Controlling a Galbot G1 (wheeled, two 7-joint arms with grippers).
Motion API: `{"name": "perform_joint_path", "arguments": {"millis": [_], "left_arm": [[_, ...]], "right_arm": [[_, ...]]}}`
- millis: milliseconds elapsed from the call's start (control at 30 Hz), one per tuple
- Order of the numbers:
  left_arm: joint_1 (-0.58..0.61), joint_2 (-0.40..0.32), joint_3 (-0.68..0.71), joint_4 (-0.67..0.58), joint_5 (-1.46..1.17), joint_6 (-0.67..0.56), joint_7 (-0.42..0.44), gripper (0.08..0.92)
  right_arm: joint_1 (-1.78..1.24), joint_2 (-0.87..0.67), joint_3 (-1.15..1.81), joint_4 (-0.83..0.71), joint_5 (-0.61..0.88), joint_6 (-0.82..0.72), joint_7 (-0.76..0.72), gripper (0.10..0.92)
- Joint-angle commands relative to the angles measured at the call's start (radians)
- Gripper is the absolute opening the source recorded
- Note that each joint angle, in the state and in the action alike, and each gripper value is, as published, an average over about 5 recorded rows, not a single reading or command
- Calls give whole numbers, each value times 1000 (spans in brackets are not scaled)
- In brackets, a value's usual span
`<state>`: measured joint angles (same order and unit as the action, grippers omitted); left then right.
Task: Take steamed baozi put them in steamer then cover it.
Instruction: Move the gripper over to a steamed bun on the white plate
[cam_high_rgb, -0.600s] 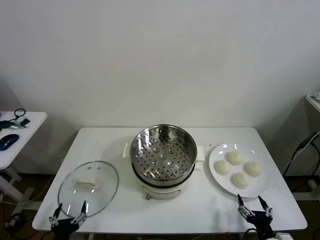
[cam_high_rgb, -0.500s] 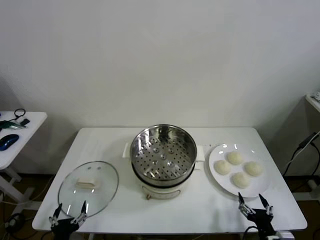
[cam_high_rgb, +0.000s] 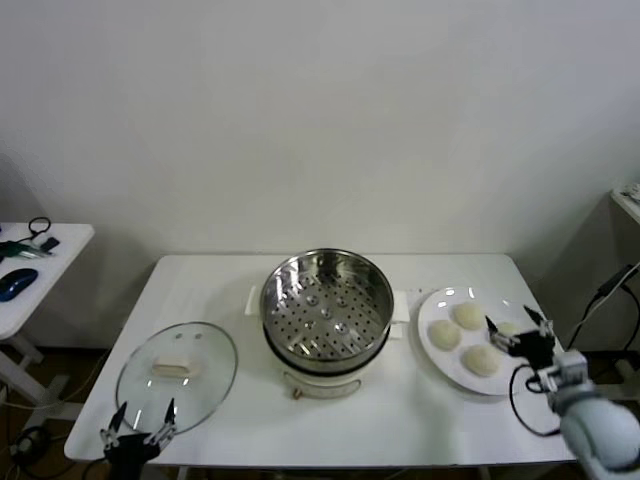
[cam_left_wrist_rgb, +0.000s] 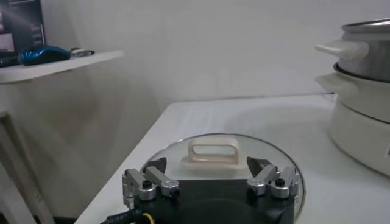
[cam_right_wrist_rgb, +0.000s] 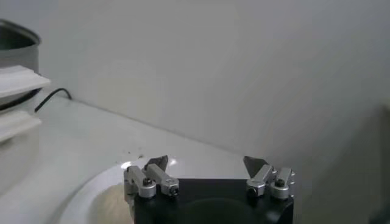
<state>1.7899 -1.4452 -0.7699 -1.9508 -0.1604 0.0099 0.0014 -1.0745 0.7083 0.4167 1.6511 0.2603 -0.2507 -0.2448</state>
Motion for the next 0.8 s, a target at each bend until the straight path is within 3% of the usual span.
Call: {"name": "perform_joint_path", "arguments": {"millis": [33,200,367,533,800], "left_arm": [[-3,-2,2,1,8,-1,0,823],[2,-10,2,-2,14,-4,-1,823],[11,-12,0,0,22,-12,-3,823],[14,-13,2,1,27,-17,-3,823],[6,-11,5,1,31,-21,0,823]], "right_arm": [[496,-317,-399,-216,-131,-2,-294,823],[1038,-396,-992,-317,-212,172,-630,823],[1467,-324,-1454,-454,-253,341,-869,823],[1541,-240,-1573,-554,-194,353,-915,823],[1430,-139,-1570,-629,-100,240,-876,823]]}}
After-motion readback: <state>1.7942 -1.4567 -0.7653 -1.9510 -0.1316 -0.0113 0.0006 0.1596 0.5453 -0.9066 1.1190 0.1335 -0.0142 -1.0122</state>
